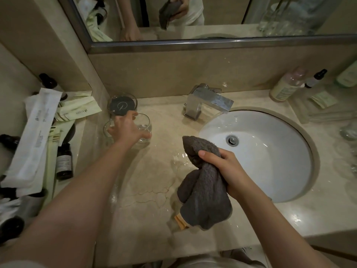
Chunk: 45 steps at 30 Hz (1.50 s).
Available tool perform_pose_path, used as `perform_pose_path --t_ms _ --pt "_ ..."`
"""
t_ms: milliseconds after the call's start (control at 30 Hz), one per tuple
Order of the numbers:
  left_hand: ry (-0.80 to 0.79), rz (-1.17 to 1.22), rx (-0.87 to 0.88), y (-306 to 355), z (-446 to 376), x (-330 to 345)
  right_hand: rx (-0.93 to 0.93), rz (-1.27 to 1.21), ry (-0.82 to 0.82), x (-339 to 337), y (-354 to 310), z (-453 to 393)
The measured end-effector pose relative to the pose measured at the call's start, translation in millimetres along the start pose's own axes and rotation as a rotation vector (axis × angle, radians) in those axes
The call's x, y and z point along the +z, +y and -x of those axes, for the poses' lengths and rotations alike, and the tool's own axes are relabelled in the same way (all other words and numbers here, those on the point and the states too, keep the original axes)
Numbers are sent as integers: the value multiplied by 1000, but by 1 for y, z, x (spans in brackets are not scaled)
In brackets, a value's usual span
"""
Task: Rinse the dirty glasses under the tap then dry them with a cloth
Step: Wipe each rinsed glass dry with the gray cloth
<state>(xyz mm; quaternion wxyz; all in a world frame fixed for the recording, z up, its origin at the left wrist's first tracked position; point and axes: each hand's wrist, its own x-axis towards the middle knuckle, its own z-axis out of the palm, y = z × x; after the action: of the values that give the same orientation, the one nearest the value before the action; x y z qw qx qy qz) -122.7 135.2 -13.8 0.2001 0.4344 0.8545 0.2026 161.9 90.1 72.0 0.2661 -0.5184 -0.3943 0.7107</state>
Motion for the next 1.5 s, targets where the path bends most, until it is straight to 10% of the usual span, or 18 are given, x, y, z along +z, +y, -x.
perform_pose_path --t_ms 700,1500 --pt "39 -80 143 14 19 -16 48 -138 76 -43 5 13" --pt "-332 5 620 303 209 178 -110 -525 486 -367 10 144"
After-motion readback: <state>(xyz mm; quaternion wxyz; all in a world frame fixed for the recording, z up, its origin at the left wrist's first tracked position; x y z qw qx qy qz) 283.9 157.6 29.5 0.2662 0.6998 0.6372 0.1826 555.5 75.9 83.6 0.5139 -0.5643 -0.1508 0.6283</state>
